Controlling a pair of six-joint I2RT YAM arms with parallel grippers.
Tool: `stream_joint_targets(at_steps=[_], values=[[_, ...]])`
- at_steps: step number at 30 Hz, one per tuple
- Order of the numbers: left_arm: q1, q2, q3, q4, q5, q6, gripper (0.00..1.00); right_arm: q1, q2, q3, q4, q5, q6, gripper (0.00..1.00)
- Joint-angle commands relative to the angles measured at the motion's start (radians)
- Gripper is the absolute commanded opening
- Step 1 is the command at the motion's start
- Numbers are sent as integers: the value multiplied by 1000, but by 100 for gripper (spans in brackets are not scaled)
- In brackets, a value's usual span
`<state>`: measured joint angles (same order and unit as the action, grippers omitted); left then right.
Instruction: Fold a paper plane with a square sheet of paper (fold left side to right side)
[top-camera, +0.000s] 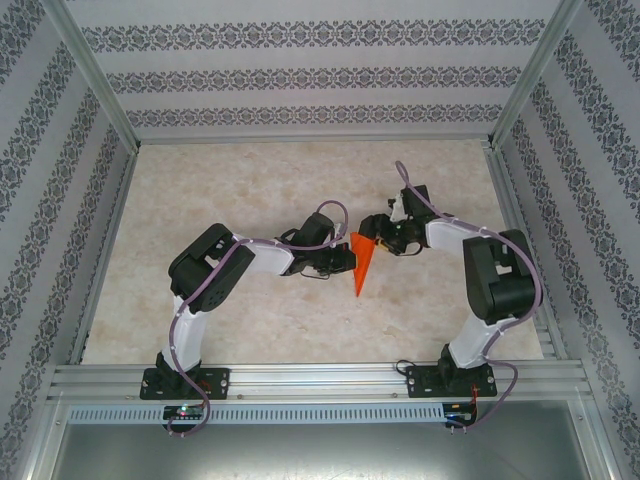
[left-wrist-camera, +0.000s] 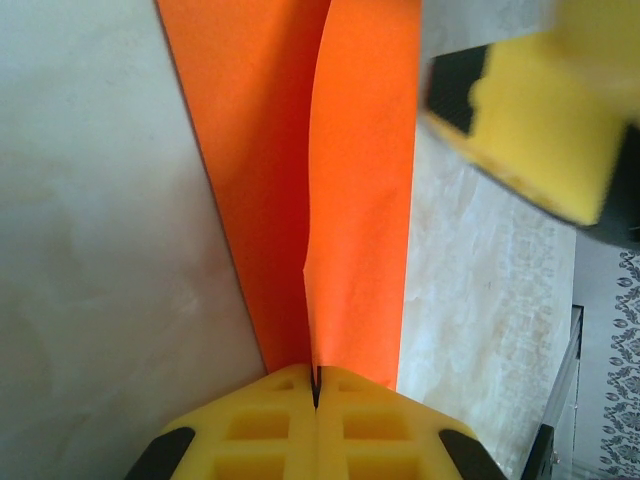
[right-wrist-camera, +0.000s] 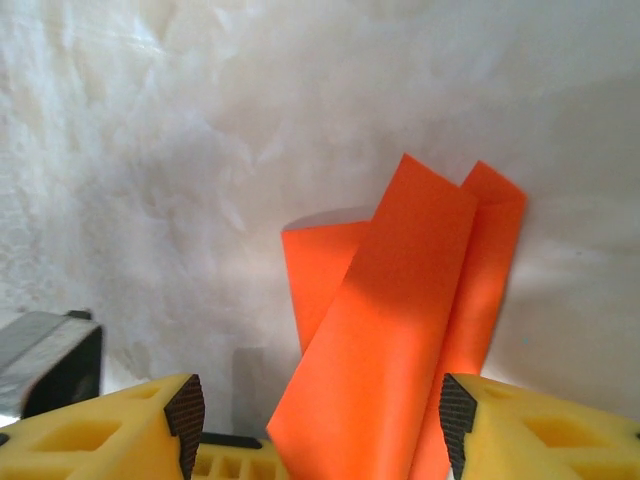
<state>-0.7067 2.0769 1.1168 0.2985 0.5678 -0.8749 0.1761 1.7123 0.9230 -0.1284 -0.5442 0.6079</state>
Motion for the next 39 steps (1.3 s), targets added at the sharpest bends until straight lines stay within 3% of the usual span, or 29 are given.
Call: stream_joint_targets(at_steps=[1,4,10,12,18,39], values=[[-6,38,-3,-27,-19,9,4,-23,-92,-5,-52,32,-41,65],[-5,38,-2,-32,-19,12,4,-16,-124,-29,-50,18,-38,55],[-5,38,6,-50,-24,20,4,33,-77,-56,-12,-18,-11,12],[-5,40,8,-54,-25,21,4,45,-50,-59,4,-17,-5,6],[-5,42,11,-67,-28,25,3,63,14,-39,1,2,-19,1],[-7,58,23,-82,-18,25,2,53,63,-49,-53,64,-69,0]])
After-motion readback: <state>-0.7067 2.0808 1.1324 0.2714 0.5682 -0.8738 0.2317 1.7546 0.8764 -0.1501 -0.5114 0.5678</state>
